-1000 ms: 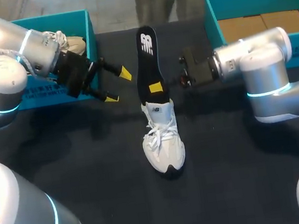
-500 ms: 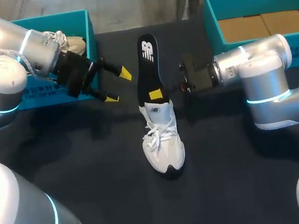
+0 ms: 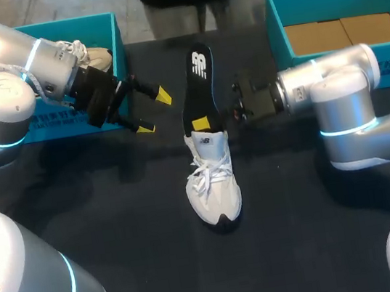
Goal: Take the shoe out of the shoebox, open the shoe tongue, remove and reinsert the insole, then place the shoe into the shoebox
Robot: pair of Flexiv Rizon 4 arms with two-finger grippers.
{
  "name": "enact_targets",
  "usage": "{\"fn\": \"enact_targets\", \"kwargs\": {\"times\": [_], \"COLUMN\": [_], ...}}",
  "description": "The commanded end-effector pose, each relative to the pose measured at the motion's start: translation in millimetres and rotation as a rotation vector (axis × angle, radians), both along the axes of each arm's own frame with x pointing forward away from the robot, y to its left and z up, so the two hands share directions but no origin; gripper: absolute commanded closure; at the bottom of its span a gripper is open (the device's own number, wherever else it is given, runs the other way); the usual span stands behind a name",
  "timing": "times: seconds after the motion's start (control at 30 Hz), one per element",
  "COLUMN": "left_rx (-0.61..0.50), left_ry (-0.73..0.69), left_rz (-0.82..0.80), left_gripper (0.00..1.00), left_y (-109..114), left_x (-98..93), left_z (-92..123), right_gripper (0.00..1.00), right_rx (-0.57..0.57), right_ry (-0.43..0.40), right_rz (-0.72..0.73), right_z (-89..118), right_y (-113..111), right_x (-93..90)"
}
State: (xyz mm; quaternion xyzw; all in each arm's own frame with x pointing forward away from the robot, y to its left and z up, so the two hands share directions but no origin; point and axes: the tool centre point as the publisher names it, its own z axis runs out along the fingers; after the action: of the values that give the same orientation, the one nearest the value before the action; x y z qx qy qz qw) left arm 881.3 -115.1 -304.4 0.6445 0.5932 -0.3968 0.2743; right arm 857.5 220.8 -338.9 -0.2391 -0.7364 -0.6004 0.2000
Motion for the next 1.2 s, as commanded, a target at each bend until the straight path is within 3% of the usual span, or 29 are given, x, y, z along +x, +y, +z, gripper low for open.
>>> {"fn": "enact_targets", "kwargs": {"times": [0.03, 0.37, 0.53, 1.2], "left_rx": [0.001, 0.001, 0.001, 0.001], "left_ry": [-0.003, -0.003, -0.003, -0.003], "left_rz": [0.002, 0.002, 0.002, 0.002], "left_gripper": [0.0, 0.0, 0.0, 0.0], "left_y": [-1, -1, -1, -1], "left_x": [-0.6, -0.6, -0.6, -0.6], "left_z": [-1, -1, -1, -1], "right_gripper": [0.75, 0.81, 1.0, 1.0], "right_rx": [-0.011, -0.042, -0.053, -0.136], "right_ry": [-0.008, -0.041, -0.04, 0.042], "right_rz": [0.006, -0.02, -0.018, 0.062], "right_z": [7, 25, 25, 7], "right_y": [2, -14, -16, -11], "right_x": [3.8, 11.4, 15.4, -1.7]}}
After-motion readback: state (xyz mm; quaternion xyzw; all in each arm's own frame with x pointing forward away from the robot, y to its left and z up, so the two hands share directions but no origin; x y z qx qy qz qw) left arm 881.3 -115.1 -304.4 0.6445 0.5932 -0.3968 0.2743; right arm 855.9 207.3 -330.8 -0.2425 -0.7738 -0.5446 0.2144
